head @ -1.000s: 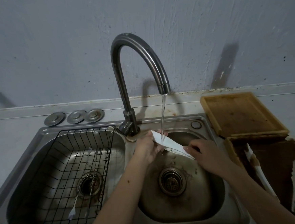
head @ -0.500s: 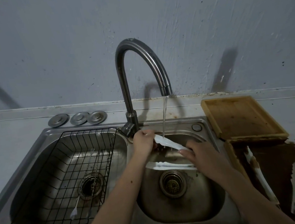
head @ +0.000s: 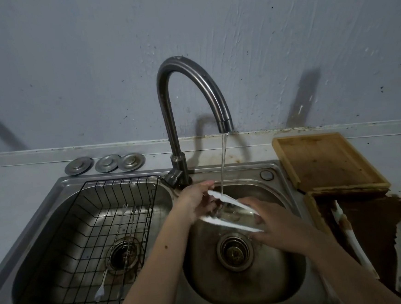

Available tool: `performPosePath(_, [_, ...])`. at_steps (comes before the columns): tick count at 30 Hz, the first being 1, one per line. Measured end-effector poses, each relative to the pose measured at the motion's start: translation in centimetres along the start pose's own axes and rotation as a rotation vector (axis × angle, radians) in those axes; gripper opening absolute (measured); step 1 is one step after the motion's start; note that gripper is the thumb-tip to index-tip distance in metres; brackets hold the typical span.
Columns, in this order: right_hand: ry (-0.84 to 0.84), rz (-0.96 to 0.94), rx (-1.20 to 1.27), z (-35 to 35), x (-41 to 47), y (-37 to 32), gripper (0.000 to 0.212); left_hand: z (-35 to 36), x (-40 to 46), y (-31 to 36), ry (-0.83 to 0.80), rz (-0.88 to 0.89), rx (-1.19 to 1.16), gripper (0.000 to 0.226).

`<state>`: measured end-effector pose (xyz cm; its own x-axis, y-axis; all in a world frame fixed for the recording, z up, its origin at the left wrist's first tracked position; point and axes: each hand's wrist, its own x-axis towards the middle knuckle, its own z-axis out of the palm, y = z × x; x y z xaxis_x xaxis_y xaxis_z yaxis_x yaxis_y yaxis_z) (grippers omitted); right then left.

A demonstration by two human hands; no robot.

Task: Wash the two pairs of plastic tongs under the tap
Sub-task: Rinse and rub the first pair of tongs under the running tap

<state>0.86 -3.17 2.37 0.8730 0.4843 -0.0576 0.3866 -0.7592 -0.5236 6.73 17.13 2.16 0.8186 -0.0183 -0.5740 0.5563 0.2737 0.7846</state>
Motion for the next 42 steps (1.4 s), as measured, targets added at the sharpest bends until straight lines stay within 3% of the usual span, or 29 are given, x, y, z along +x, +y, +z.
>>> performPosePath(3, [0.028,0.007,-0.046,-1.3,-0.2,0.5,0.061,-1.4,-0.5,0.2,-0.050,0.159,0.418,0.035])
performPosePath(6, [0.062,0.024,-0.099,-2.2,-0.2,1.2,0.052,-2.9,-0.9,0.4,-0.126,0.207,0.536,0.042])
performPosePath(9, [0.059,0.059,0.031,-2.5,0.0,1.3,0.022,-2.9,-0.9,0.1,-0.190,0.179,0.197,0.027])
performPosePath(12, [0.129,0.125,0.184,-1.5,0.6,0.5,0.035,-1.1,-0.9,-0.9,-0.155,0.186,-0.194,0.013])
performPosePath(15, [0.138,0.177,0.141,0.1,1.6,-0.2,0.030,1.6,-1.0,-2.6,-0.199,0.165,-0.376,0.013])
performPosePath(19, [0.126,0.305,0.299,0.8,1.8,-0.7,0.018,2.4,-0.5,-2.7,-0.236,0.134,-0.379,0.038])
performPosePath(22, [0.087,0.307,0.408,0.1,1.3,-1.0,0.030,1.2,-0.1,-1.5,-0.187,0.236,-0.403,0.033])
performPosePath(25, [0.005,0.273,0.582,-0.5,0.8,-2.0,0.045,0.8,0.3,-1.3,-0.128,0.354,-0.482,0.041])
performPosePath(27, [-0.082,0.300,0.606,-1.2,1.3,-2.6,0.046,0.9,0.5,-1.8,-0.061,0.379,-0.459,0.031])
performPosePath(29, [-0.107,0.380,0.590,-2.6,2.1,-3.3,0.038,1.0,0.8,-2.2,0.070,0.314,-0.476,0.013])
performPosePath(31, [-0.027,0.404,0.644,-4.0,3.0,-4.1,0.026,0.9,1.6,-2.8,0.183,0.154,-0.543,0.024])
performPosePath(33, [0.134,0.353,0.787,-4.7,4.1,-4.8,0.018,1.0,2.0,-3.4,0.182,-0.001,-0.654,0.032])
performPosePath(37, [0.486,-0.065,0.450,-3.4,5.7,-6.1,0.012,1.5,2.1,-4.4,0.176,-0.185,-0.955,0.040])
performPosePath(39, [0.488,-0.232,0.440,-2.6,6.4,-6.2,0.015,1.8,2.0,-4.6,0.155,-0.228,-1.042,0.039])
performPosePath(42, [0.507,-0.241,0.516,-2.4,7.2,-6.0,0.022,1.6,1.7,-5.0,0.107,-0.294,-1.060,0.041])
